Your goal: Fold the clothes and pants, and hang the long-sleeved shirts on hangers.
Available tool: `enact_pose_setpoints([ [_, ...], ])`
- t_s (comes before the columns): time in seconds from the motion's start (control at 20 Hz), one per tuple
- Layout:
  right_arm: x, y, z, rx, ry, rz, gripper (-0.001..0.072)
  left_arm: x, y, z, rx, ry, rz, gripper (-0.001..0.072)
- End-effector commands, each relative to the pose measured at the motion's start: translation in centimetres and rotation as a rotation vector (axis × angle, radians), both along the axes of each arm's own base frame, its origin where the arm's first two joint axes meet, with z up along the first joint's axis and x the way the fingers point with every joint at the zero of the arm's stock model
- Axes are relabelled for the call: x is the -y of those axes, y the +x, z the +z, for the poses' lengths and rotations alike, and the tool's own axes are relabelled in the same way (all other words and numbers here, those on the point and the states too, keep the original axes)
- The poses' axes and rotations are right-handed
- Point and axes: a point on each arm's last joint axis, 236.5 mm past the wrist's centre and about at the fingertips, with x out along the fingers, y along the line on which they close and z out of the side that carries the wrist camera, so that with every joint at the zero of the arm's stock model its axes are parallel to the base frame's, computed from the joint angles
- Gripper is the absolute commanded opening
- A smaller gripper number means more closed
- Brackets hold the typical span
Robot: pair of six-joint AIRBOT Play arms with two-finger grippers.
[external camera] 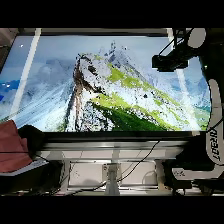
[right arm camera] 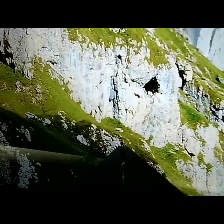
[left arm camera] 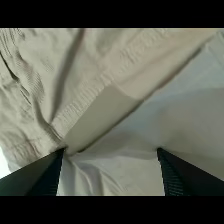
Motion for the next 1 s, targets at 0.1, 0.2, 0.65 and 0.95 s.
enact_pose_setpoints([
  [0.1,0.0,0.0,0.0,-0.001,0.0,0.0,0.0023,-2.4,-1.8,-0.5,-0.097,0.043,-0.035,0.071],
  [0.2,0.0,0.0,0.0,-0.001,0.0,0.0,0.0023,-2.4,-1.1,-2.1,-0.074,-0.003,-0.036,0.071],
  [0.65,0.0,0.0,0.0,-0.001,0.0,0.0,0.0023,-2.6,0.3,-4.3,-0.028,-0.048,-0.054,0.0012],
  [0.95,0.0,0.0,0.0,-0.001,0.0,0.0,0.0023,-3.7,2.1,3.3,0.099,0.271,-0.01,0.0013],
])
